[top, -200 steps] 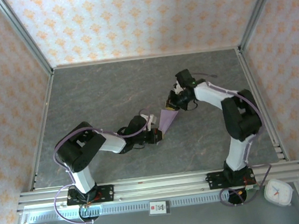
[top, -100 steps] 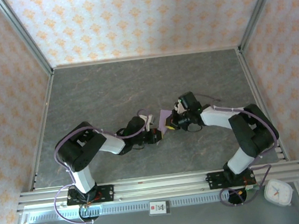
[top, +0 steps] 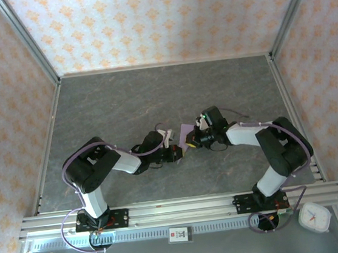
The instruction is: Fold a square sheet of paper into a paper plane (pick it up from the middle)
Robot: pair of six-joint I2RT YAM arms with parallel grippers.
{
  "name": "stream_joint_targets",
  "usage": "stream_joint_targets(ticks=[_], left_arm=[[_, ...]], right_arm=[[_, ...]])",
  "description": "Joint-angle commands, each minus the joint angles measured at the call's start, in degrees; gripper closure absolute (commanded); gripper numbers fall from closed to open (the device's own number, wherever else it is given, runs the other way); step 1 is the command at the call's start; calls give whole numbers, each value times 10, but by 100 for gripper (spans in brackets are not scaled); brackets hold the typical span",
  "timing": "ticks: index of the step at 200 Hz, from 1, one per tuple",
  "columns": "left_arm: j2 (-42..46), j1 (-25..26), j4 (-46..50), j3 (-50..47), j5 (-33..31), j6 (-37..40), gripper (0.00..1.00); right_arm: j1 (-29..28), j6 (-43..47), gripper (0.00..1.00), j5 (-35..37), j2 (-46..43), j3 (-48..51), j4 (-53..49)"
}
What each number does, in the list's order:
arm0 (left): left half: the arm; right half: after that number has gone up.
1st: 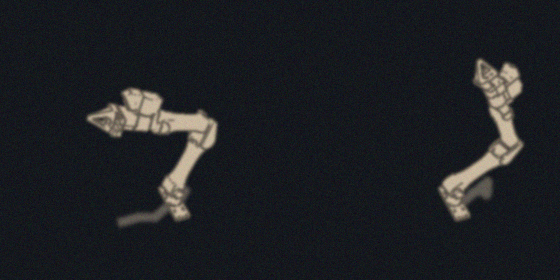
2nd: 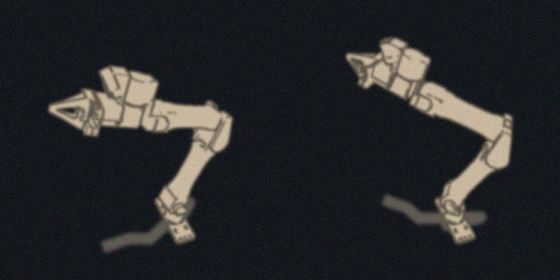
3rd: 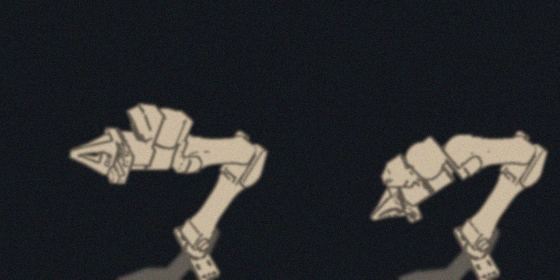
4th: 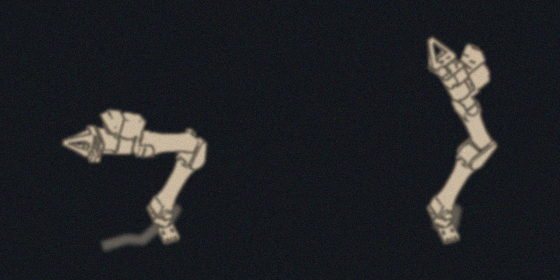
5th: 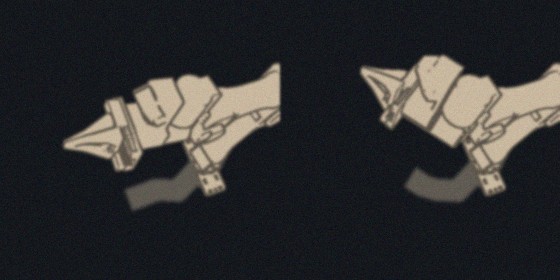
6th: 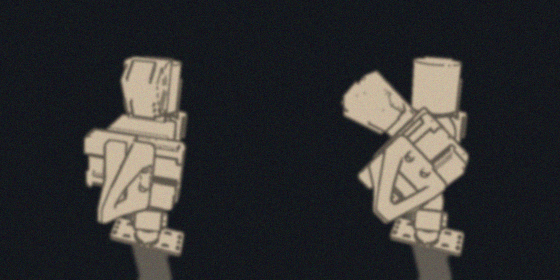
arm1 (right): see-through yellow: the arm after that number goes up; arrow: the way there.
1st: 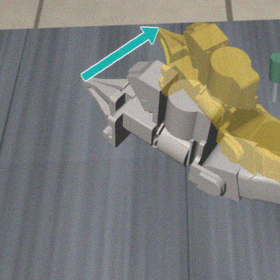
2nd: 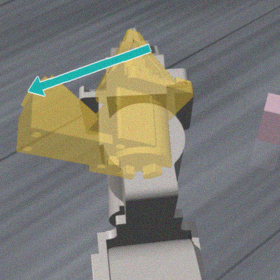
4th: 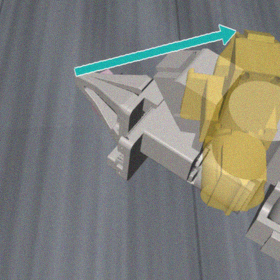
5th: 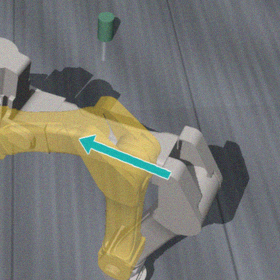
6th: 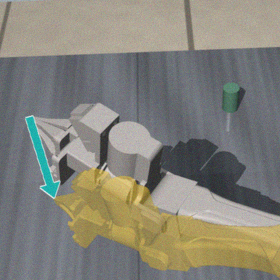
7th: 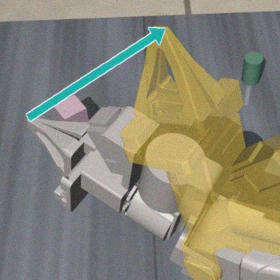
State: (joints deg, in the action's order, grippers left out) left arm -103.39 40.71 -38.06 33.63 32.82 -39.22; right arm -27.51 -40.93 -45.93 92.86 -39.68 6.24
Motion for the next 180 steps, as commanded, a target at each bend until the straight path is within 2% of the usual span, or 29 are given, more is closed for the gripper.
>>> stream_joint_targets(ticks=[1, 180], left_arm=[[-28, -8, 59, -22, -2, -2, 100], [-27, -9, 48, -34, -3, -7, 100]], right_arm=[[-3, 10, 100, -1, 15, 2, 16], [0, 55, 100, -14, 74, -57, 9]])
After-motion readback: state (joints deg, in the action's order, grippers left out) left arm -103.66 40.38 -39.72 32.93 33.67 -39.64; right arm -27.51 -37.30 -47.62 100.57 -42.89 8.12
